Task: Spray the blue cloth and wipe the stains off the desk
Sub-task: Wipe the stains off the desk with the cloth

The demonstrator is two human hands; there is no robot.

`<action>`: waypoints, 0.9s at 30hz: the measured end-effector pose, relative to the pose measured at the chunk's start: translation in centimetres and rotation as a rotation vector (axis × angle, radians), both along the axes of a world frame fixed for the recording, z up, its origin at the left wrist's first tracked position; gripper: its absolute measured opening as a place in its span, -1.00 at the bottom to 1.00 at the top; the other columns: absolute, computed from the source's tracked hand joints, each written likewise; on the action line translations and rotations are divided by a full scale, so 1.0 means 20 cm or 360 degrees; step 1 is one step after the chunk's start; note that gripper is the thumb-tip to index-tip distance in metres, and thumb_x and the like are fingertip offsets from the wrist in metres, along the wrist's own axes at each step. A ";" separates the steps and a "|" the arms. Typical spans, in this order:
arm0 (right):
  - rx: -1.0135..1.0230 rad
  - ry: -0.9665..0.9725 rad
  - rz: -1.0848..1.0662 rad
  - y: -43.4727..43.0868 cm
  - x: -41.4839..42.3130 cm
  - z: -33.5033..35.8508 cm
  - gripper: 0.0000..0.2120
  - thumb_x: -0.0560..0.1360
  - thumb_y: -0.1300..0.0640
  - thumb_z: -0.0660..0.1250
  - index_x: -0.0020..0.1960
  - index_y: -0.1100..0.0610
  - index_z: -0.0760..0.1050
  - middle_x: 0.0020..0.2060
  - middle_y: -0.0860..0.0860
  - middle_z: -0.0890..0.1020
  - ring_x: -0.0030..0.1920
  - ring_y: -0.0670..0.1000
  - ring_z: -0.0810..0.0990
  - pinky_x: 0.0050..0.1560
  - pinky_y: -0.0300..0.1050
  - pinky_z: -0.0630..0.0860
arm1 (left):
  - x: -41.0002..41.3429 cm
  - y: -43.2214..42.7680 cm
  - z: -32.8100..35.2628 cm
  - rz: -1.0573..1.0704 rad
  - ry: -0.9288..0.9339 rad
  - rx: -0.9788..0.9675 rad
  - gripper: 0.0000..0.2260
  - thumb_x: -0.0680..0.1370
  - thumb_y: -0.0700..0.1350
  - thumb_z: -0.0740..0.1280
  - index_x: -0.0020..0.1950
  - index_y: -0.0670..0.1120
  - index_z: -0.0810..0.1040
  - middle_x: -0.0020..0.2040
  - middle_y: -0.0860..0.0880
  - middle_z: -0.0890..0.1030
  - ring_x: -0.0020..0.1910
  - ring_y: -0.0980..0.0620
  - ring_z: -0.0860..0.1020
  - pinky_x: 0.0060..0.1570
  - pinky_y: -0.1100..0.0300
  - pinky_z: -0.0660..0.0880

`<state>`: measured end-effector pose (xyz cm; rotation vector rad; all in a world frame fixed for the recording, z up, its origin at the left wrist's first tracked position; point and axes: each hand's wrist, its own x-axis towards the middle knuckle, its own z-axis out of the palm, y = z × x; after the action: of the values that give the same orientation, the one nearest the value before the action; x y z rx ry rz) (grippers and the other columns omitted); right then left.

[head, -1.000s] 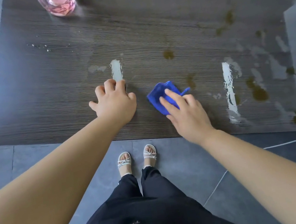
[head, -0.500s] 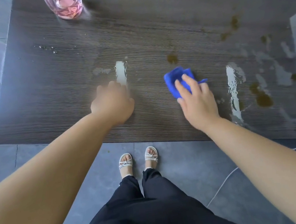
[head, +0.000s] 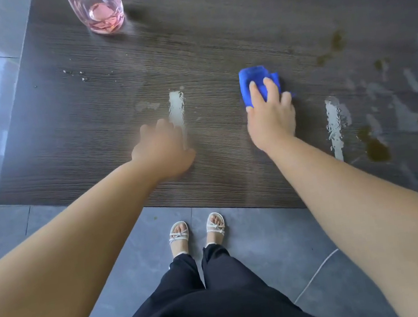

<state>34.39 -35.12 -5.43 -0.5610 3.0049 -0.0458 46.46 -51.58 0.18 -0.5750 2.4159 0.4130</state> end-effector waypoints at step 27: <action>-0.0002 -0.0080 0.0146 -0.16 -0.04 0.00 -0.49 0.59 0.00 0.13 0.50 0.04 0.12 0.50 0.08 0.11 0.25 0.22 0.32 0.17 0.07 0.35 | -0.01 -0.06 -0.01 0.0088 -0.0022 0.0162 -0.49 0.51 0.16 -0.04 0.41 0.06 0.30 0.46 0.08 0.19 0.40 -0.12 0.13 0.32 -0.08 0.27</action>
<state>33.65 -38.33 -5.50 -0.6866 2.9265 -0.0554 46.22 -52.78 -0.08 -0.5982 2.3547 0.5501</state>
